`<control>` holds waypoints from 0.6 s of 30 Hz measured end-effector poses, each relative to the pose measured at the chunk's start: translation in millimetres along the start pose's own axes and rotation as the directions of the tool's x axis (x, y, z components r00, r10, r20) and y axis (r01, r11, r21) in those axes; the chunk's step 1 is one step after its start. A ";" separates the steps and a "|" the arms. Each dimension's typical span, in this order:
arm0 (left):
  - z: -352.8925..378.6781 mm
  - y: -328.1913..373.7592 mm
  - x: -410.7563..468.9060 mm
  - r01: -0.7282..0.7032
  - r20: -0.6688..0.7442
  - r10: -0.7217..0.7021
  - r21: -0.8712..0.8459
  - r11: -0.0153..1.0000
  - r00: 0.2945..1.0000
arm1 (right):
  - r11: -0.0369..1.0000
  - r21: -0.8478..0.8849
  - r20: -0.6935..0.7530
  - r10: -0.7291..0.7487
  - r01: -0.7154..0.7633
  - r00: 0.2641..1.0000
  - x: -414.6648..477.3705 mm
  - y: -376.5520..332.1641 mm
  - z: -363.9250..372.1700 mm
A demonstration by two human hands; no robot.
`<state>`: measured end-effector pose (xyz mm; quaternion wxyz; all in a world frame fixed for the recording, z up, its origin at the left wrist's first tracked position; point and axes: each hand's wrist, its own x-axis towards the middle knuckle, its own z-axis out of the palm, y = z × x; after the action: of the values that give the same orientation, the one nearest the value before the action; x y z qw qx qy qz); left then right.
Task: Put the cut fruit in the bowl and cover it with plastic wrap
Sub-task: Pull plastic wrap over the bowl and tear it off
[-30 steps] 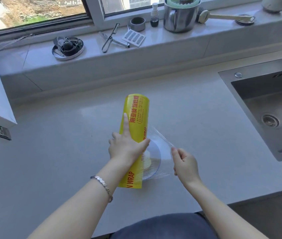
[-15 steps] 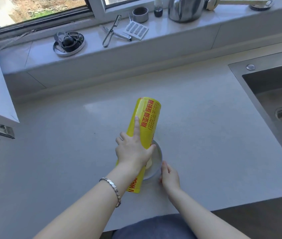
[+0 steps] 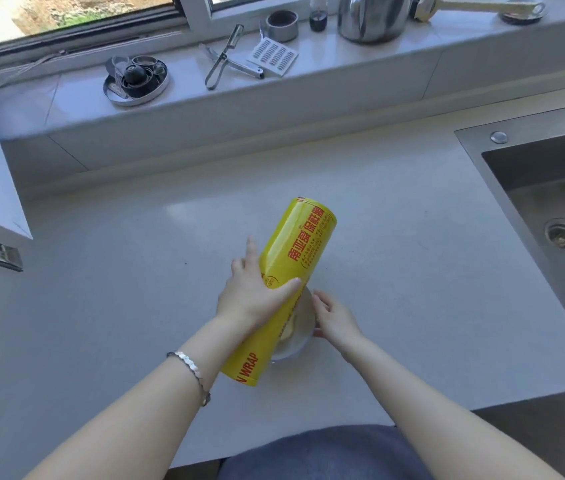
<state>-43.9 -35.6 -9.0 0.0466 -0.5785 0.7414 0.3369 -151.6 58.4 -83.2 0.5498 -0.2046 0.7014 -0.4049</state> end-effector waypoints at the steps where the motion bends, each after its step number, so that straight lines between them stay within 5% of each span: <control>1: -3.1 -4.5 3.8 0.042 0.061 -0.036 -0.099 0.994 0.997 | 0.996 -0.082 -0.011 -0.032 0.031 0.999 1.8 0.2 0.6; 4: -9.3 -8.5 3.5 0.066 0.115 -0.038 -0.249 0.966 0.993 | 0.967 -0.241 -0.068 -0.105 0.086 0.992 4.0 1.7 5.7; 12: -5.6 -24.7 -22.3 0.125 -0.099 -0.123 0.014 0.992 0.987 | 0.976 -0.219 -0.166 -0.025 -0.013 0.986 7.7 5.8 18.7; 18: -15.1 -35.9 -17.9 0.079 -0.016 -0.079 -0.049 0.996 0.997 | 0.985 -0.074 0.012 0.156 -0.155 0.988 17.9 -18.5 2.9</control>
<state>-1.3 -32.9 -5.2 0.0391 -0.6114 0.7099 0.3475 -157.5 33.4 -79.6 0.5780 -0.1727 0.7246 -0.3331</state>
